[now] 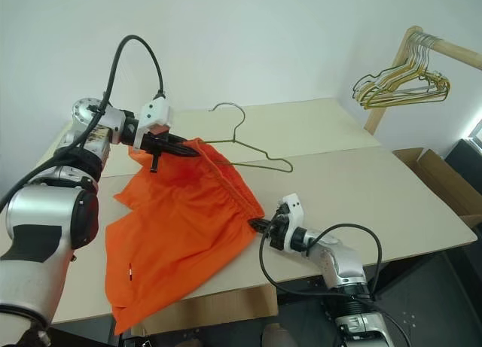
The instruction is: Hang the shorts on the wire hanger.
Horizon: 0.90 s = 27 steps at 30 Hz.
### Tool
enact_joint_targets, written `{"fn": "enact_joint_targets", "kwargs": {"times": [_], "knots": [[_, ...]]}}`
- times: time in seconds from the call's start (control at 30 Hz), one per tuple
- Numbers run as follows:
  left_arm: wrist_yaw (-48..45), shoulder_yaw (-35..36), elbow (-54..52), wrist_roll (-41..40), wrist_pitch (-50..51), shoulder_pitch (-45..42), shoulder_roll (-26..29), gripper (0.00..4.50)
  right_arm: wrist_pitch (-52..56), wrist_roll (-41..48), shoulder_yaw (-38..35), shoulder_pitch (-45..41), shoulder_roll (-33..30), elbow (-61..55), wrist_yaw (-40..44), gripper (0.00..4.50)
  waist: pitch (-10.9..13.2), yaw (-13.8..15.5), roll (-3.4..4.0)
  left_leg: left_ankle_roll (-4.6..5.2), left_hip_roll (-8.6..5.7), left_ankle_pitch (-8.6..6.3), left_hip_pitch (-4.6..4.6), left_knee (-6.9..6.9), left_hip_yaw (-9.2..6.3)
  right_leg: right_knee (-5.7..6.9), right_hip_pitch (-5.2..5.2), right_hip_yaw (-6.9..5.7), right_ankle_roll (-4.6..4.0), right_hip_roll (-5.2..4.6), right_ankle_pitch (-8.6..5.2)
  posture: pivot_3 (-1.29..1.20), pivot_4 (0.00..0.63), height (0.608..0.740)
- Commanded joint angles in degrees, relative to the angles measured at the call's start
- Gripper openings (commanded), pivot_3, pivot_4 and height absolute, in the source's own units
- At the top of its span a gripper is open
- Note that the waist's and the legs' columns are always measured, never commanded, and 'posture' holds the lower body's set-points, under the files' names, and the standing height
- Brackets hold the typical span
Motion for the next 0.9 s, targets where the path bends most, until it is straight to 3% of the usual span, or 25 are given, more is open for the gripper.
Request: {"fn": "enact_joint_targets", "kwargs": {"times": [0.03, 0.37, 0.63, 0.77, 0.9], "knots": [[-2.5, 2.4, -2.7, -4.4, 0.7, -1.1, 2.2, 0.0, 0.1, 1.0, -3.0, -2.0, -2.2, -0.3, 0.4, 0.03, 0.0, -0.1, 0.0, 0.0, 0.0, 0.0, 0.0, 0.0, 0.0, 0.0, 0.0, 0.0, 0.0, 0.0, 0.0, -0.11, 0.0, 0.74], [-2.7, -8.1, -8.1, -15.6, 2.8, 2.8, 9.2, 0.0, -1.0, -0.4, -5.5, -9.0, -14.4, 10.1, 7.4, 0.03, 0.0, 0.1, -0.03, 0.0, 0.01, 0.0, 0.02, 0.01, -0.01, 0.02, 0.01, 0.01, 0.0, 0.01, 0.0, -0.07, 0.0, 0.74], [-2.7, -18.0, -16.6, -28.0, 6.9, 6.8, 14.8, 0.0, -5.1, -3.7, -3.0, -15.4, -17.0, 19.6, 11.5, 0.03, 0.0, 0.1, -0.02, 0.01, 0.03, 0.0, 0.05, -0.01, -0.03, 0.03, 0.0, 0.05, -0.07, 0.01, 0.04, -0.05, 0.0, 0.74], [-2.7, -24.6, -17.9, -27.8, 3.0, 8.6, 18.4, 0.0, -7.4, -5.3, -2.0, -17.2, -17.7, 22.7, 13.0, 0.03, 0.0, 0.4, -0.02, 0.01, 0.02, 0.0, 0.03, 0.0, -0.01, 0.01, 0.0, 0.04, -0.08, 0.01, 0.04, -0.04, 0.0, 0.74], [-2.7, -25.7, -16.7, -27.8, 1.8, 8.8, 19.0, 0.0, -9.4, -6.5, -1.4, -18.3, -18.3, 24.3, 14.1, 0.03, 0.0, 1.1, -0.02, 0.01, 0.02, 0.0, 0.03, 0.0, 0.02, -0.01, 0.0, 0.05, -0.1, 0.01, 0.05, -0.03, 0.0, 0.74]]}}
